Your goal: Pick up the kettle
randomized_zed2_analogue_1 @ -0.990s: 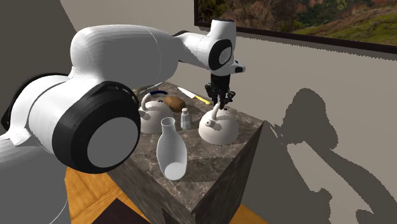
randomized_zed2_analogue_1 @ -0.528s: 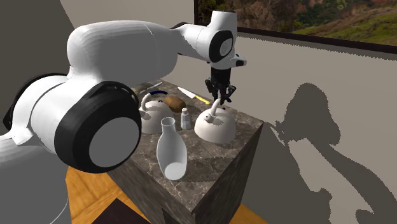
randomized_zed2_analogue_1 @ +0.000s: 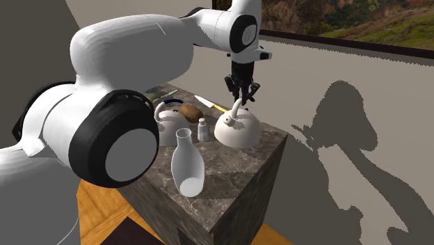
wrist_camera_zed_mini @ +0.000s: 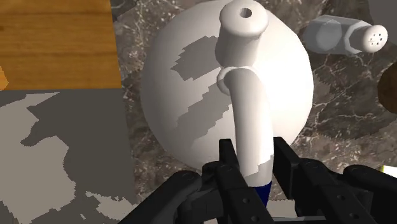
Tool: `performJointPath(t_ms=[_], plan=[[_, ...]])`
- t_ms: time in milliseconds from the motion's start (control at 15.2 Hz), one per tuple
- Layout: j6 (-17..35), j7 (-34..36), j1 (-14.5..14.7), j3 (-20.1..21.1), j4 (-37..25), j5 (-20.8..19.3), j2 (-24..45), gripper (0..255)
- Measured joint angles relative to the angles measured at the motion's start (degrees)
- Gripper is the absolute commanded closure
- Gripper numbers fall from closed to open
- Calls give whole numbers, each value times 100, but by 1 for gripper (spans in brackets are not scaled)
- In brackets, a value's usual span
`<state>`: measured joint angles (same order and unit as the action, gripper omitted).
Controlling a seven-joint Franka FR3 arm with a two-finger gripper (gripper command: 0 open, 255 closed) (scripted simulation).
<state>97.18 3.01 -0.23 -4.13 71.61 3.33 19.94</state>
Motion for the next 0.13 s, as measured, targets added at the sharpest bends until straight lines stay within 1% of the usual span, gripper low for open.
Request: performJointPath(t_ms=[132], plan=[[-145,1,-7,-2,-157,1,12,255]])
